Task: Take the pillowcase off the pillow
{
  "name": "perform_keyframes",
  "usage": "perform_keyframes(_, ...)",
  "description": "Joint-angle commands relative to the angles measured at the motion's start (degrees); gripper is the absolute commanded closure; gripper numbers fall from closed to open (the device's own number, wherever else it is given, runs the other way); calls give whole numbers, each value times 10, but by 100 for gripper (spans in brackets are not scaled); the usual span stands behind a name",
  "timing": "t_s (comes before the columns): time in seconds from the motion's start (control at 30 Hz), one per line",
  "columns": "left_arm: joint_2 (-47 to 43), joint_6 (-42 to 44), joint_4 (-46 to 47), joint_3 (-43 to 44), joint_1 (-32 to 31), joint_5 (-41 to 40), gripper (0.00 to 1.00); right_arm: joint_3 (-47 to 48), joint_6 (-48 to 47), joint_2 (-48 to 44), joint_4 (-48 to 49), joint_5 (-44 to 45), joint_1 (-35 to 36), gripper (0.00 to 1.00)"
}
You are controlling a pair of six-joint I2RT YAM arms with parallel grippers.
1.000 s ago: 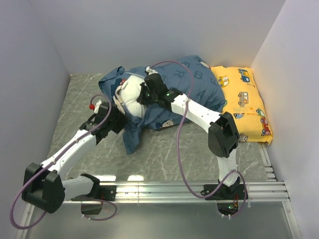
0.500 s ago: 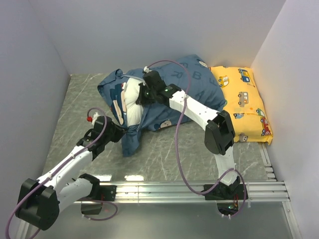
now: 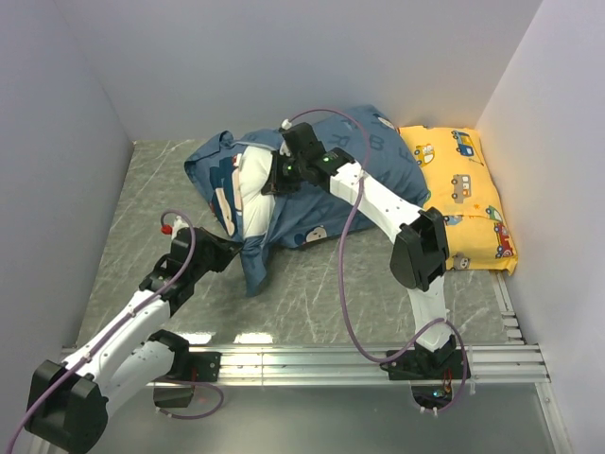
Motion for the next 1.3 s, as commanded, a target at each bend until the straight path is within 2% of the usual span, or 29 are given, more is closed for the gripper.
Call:
perform_keyframes(0.0, 0, 28, -171, -29, -1, 14, 99, 63, 9, -32, 129, 85, -78, 100)
perform_keyframes(0.6, -53, 49, -223, 4, -1, 30, 99, 24, 17, -12, 157, 69, -95, 100)
perform_keyframes(0.77, -42, 61, -232, 22, -1, 28, 99, -7, 21, -15, 177, 64, -94, 100)
perform_keyframes(0.9, -31, 70, -228, 29, -1, 28, 94, -45, 22, -21, 195, 61, -93, 100)
perform_keyframes(0.93, -30, 73, -226, 30, -1, 29, 89, -63, 23, -23, 207, 58, -93, 100)
perform_keyframes(1.0, -25, 77, -220, 35, -1, 32, 88, -81, 26, -25, 218, 55, -93, 100)
perform_keyframes(1.07, -17, 80, -218, 39, -1, 32, 90, -103, 29, -24, 232, 53, -90, 100)
perform_keyframes(1.2, 0, 83, -209, 35, -1, 32, 100, -125, 28, -22, 245, 52, -86, 100)
perform_keyframes(1.27, 4, 84, -195, 24, -1, 33, 99, -133, 23, -25, 245, 64, -80, 100)
